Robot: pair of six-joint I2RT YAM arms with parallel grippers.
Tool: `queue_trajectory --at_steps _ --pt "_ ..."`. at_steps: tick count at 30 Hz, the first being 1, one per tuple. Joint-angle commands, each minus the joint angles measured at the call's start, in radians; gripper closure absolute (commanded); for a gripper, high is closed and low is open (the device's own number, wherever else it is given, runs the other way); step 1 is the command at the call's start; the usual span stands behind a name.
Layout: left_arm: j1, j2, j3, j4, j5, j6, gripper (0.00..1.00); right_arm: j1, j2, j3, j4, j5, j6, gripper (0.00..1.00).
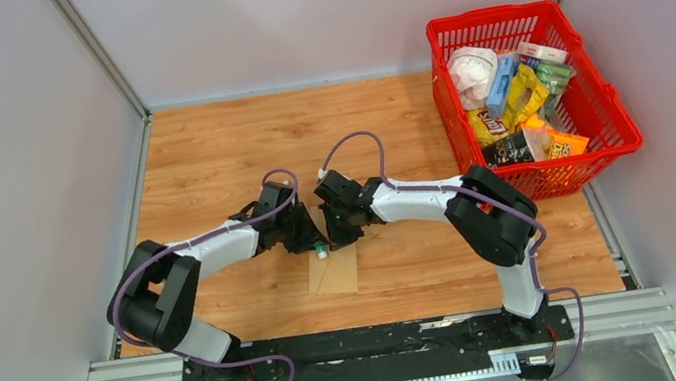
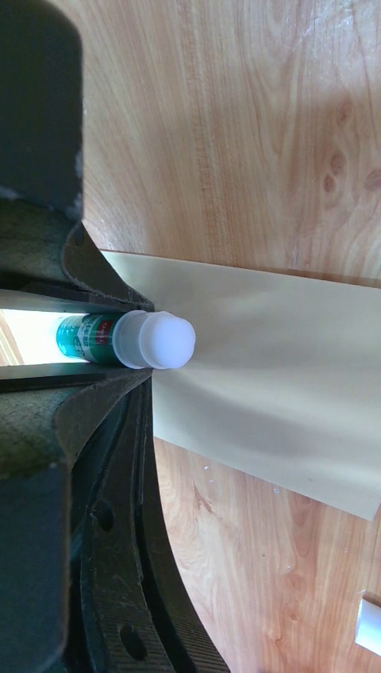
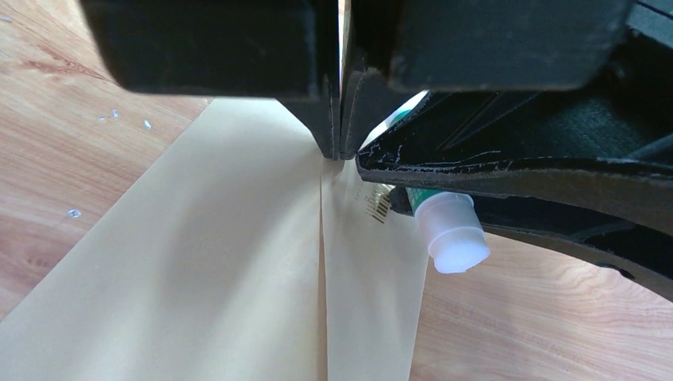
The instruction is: Place the letter into the envelope and seal it
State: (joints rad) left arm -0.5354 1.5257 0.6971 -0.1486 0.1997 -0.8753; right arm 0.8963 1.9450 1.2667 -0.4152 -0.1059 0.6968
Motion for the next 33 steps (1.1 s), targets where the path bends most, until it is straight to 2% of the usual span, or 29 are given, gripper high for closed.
queue_trajectory --at_steps 1,7,13,22,33 --pt "0.0 -0.032 0.025 -0.084 -0.019 0.056 1.0 0.009 0.026 0.026 -0.042 0.057 0.027 1.0" --pt "-0.001 -0.091 -0.007 -0.085 0.085 0.09 1.0 0.013 0.037 0.022 -0.053 0.069 0.041 1.0" --pt "0.0 -0.082 -0.065 0.006 0.178 0.064 1.0 0.016 0.04 0.025 -0.059 0.075 0.047 1.0" --pt "-0.001 -0.052 -0.139 0.04 0.178 0.032 1.0 0.016 0.045 0.036 -0.068 0.077 0.049 1.0" --pt "0.0 -0.053 -0.137 -0.092 0.041 0.087 1.0 0.02 0.032 0.079 -0.082 0.072 0.023 1.0"
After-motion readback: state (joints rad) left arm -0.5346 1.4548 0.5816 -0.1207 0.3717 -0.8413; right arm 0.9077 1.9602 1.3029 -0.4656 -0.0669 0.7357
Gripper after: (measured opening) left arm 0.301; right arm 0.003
